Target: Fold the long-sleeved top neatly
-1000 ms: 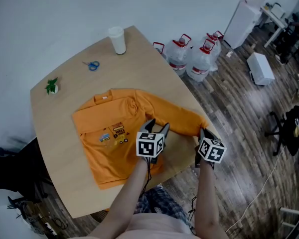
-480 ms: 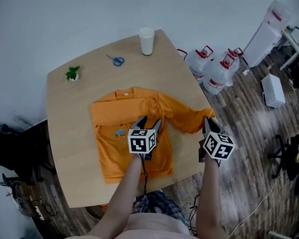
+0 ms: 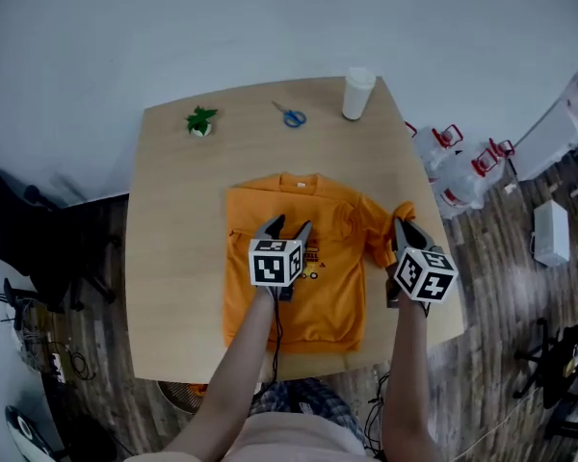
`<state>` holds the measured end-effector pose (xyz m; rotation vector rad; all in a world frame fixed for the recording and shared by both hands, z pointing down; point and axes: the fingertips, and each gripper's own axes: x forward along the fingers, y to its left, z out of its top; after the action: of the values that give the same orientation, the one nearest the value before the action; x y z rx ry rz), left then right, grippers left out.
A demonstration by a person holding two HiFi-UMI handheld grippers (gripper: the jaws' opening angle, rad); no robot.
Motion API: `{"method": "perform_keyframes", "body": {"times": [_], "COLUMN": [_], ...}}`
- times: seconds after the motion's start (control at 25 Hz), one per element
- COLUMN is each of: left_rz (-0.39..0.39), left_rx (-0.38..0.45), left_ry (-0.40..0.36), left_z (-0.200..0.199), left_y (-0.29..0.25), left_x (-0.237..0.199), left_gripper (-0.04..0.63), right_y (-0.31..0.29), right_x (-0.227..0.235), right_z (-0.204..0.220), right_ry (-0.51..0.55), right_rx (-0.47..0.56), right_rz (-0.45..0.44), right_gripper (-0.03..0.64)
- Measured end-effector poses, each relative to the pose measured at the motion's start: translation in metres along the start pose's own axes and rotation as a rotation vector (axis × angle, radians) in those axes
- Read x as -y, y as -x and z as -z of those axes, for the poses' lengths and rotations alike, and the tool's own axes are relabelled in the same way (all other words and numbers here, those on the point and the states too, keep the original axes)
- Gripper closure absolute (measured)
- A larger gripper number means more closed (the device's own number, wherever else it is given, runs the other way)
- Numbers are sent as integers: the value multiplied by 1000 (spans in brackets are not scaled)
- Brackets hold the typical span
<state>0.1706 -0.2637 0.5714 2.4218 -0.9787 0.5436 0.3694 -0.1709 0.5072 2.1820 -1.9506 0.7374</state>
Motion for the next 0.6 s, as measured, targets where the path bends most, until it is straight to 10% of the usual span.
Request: {"method": "perform_keyframes", "body": {"times": [0.6], "left_rz": [-151], "left_rx": [30], "left_ry": [108], "left_z": [-2], "left_y": [40], "left_x": [-115], "left_gripper": [350], "right_y": [-109], "right_x": [-162], "right_z": [-5], "right_ry": [174], "right_rx": [-93], "right_rz": [-283], "right_gripper": [595]}}
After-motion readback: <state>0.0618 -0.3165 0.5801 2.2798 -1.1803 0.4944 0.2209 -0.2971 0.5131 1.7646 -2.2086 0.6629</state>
